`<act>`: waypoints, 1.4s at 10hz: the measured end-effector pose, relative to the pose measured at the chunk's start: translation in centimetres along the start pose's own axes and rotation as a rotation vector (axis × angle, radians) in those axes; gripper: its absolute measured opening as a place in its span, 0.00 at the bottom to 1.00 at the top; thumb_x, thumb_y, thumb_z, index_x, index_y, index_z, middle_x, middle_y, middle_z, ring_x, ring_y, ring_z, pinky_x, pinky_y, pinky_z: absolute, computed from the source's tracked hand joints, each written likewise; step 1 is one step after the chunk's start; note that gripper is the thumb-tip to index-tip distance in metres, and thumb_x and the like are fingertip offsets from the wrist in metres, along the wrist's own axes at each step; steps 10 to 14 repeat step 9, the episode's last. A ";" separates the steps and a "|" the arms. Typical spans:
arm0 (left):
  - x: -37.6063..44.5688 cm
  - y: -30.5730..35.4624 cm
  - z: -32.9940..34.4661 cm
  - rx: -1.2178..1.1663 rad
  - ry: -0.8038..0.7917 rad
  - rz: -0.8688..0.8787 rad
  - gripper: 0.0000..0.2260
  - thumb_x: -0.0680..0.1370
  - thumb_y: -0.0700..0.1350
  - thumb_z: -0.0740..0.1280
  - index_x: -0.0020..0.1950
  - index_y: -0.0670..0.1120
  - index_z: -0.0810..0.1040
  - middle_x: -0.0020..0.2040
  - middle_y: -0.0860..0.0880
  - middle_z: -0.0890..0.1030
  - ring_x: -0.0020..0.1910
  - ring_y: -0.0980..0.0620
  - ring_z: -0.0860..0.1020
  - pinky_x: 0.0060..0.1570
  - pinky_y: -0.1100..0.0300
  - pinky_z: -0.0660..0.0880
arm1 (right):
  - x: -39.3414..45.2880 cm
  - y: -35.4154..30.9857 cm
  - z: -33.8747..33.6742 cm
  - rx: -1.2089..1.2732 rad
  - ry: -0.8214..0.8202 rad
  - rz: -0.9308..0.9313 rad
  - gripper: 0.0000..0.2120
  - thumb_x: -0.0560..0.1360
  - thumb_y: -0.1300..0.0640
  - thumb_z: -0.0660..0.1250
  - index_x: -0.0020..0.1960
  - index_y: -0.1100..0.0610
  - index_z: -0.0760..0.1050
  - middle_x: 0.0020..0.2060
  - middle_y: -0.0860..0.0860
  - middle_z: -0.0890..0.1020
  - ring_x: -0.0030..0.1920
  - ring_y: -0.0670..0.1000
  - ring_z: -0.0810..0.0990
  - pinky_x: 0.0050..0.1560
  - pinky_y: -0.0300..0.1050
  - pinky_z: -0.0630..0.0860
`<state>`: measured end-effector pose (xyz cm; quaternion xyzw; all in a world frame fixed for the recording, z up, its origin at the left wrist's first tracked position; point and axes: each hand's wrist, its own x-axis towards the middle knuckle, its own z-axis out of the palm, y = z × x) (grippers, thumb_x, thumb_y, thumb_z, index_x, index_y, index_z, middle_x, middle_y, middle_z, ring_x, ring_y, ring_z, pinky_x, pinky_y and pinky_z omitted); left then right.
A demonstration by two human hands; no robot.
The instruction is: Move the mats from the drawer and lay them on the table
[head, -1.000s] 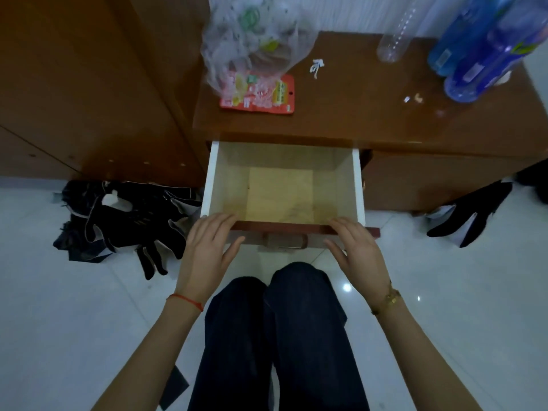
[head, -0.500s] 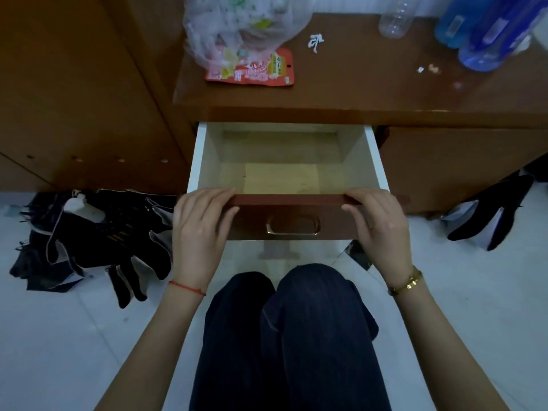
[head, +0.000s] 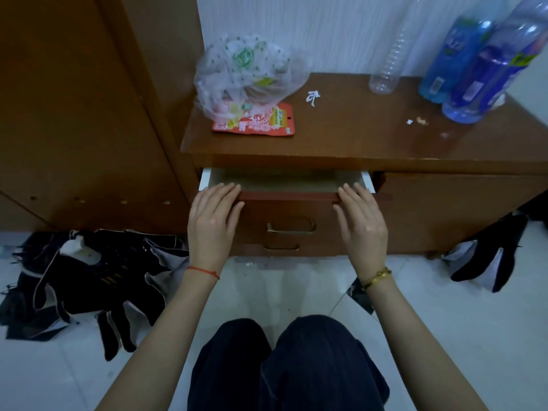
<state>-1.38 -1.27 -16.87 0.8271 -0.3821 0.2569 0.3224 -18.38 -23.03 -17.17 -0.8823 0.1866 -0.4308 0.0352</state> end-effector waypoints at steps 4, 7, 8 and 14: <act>2.2 -0.5 2.6 0.004 0.095 -0.041 0.12 0.80 0.45 0.66 0.61 0.42 0.80 0.58 0.45 0.81 0.63 0.48 0.75 0.67 0.54 0.70 | 1.5 1.4 3.1 -0.044 0.045 0.029 0.18 0.80 0.58 0.64 0.69 0.61 0.71 0.67 0.55 0.74 0.72 0.52 0.67 0.71 0.49 0.66; 3.2 -0.3 2.8 -0.007 0.128 -0.089 0.11 0.80 0.46 0.66 0.57 0.43 0.81 0.53 0.47 0.81 0.57 0.48 0.75 0.58 0.60 0.74 | 1.4 2.0 3.8 -0.035 0.052 0.000 0.18 0.80 0.62 0.63 0.69 0.63 0.70 0.68 0.56 0.73 0.72 0.53 0.67 0.71 0.52 0.67; 2.3 -0.4 2.8 0.000 0.118 -0.046 0.12 0.81 0.44 0.64 0.61 0.42 0.79 0.57 0.45 0.80 0.62 0.47 0.74 0.61 0.54 0.74 | 0.9 2.4 3.4 -0.024 0.039 -0.021 0.18 0.81 0.61 0.63 0.70 0.63 0.69 0.68 0.56 0.73 0.72 0.53 0.67 0.70 0.53 0.68; 0.5 0.2 2.3 0.004 0.083 -0.011 0.13 0.81 0.43 0.63 0.65 0.41 0.76 0.64 0.45 0.78 0.69 0.48 0.70 0.67 0.51 0.70 | -0.1 1.8 2.4 -0.026 0.007 -0.024 0.19 0.80 0.61 0.63 0.71 0.63 0.68 0.69 0.57 0.72 0.73 0.53 0.66 0.71 0.54 0.67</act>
